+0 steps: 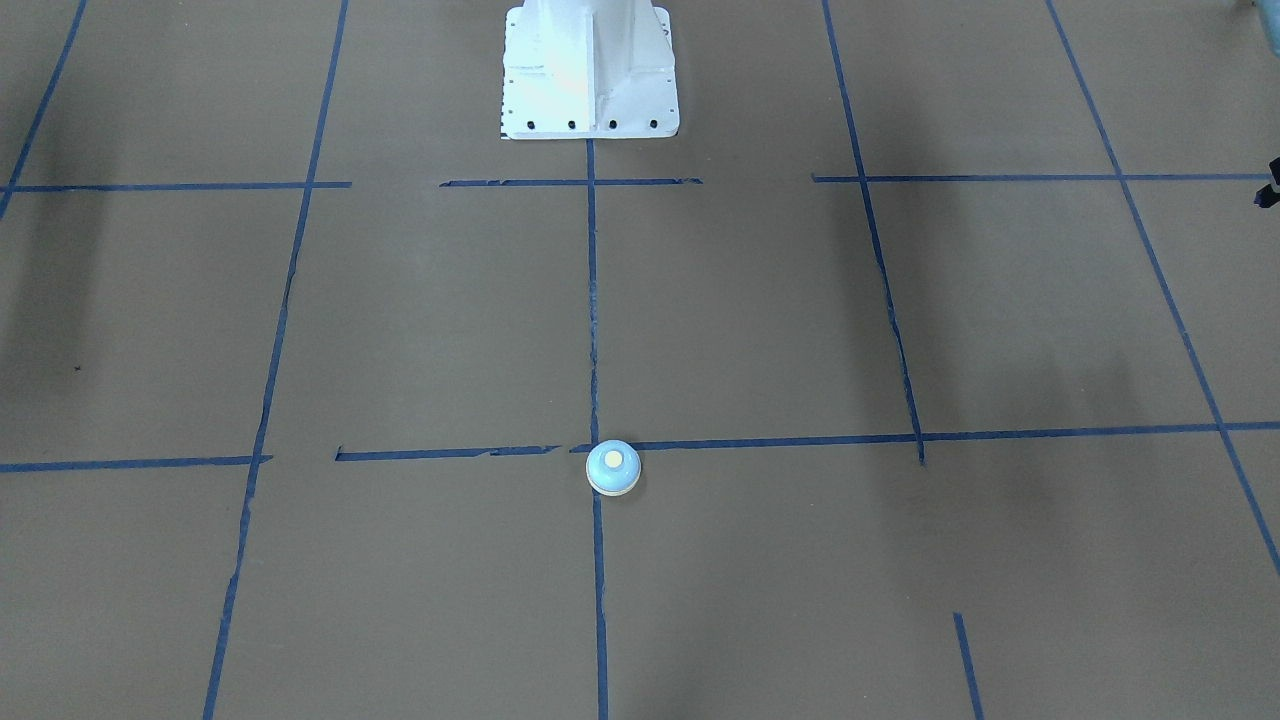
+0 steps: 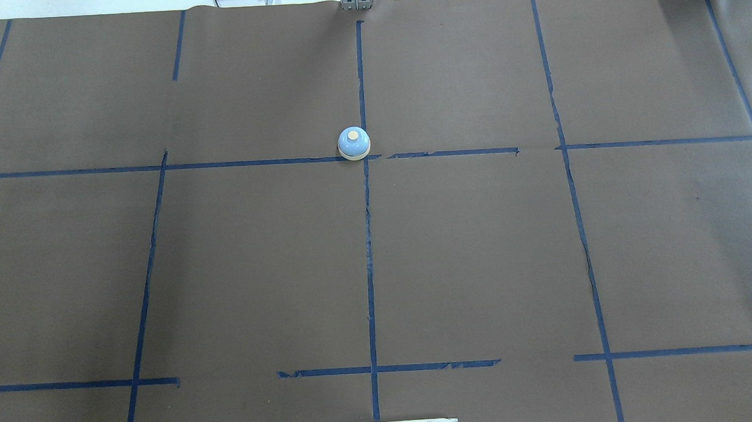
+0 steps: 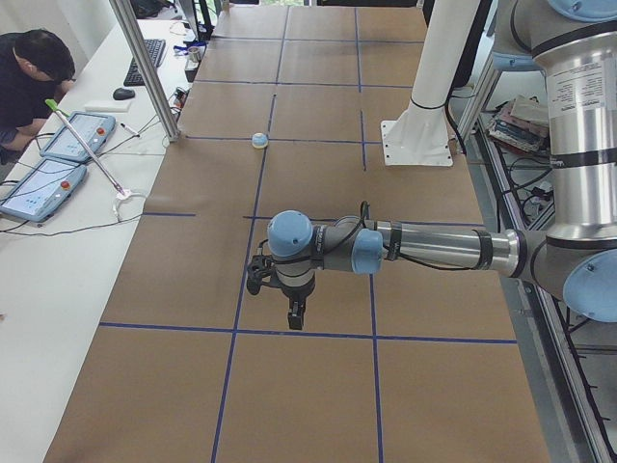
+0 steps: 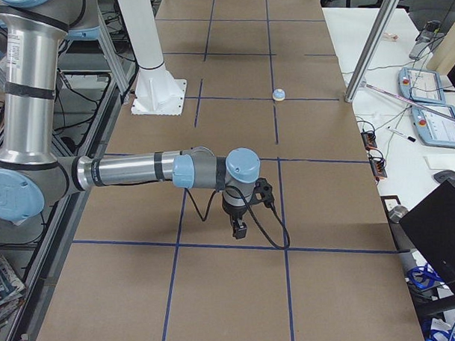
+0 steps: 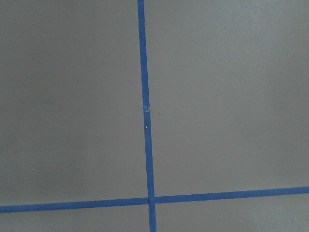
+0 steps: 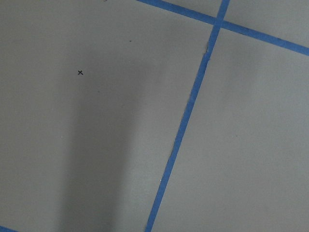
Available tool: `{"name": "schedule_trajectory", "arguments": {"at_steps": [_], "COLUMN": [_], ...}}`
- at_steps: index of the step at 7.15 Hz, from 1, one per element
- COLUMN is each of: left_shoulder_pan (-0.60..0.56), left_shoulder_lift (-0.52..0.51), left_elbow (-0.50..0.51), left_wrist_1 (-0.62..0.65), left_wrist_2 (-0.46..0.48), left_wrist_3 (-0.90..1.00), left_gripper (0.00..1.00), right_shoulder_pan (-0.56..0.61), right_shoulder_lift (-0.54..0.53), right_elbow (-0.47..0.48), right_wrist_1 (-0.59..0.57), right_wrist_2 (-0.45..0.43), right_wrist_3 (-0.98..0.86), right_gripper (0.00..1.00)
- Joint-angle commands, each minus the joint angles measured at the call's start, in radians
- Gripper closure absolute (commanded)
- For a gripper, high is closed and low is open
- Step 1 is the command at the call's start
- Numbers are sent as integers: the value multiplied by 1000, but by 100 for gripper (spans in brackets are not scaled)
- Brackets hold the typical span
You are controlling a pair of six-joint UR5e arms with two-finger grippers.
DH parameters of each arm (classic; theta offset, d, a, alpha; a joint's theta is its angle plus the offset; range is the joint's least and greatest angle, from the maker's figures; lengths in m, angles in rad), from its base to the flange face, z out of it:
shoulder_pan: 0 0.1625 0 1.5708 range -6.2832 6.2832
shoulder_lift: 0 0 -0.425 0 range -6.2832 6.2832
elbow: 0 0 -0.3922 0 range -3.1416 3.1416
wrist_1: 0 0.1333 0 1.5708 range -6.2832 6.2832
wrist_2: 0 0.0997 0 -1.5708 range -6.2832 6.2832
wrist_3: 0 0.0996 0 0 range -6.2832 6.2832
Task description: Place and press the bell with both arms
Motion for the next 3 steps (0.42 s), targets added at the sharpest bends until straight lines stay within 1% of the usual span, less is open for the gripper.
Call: {"name": "schedule_trajectory", "arguments": {"at_steps": [1,3], "left_shoulder_pan": [0,0], "left_shoulder_lift": [0,0], "left_elbow": [-2,-2], "left_wrist_1": [1,1], "left_wrist_2": [-2,-2], "left_wrist_3": [0,0], "left_gripper": [0,0], "right_shoulder_pan": [1,-1], "right_shoulder_lift": [2,2], "right_elbow": [-2,-2], "right_wrist_1": [0,0], "right_wrist_2": [0,0], "right_wrist_3": [10,13], "right_gripper": [0,0]}}
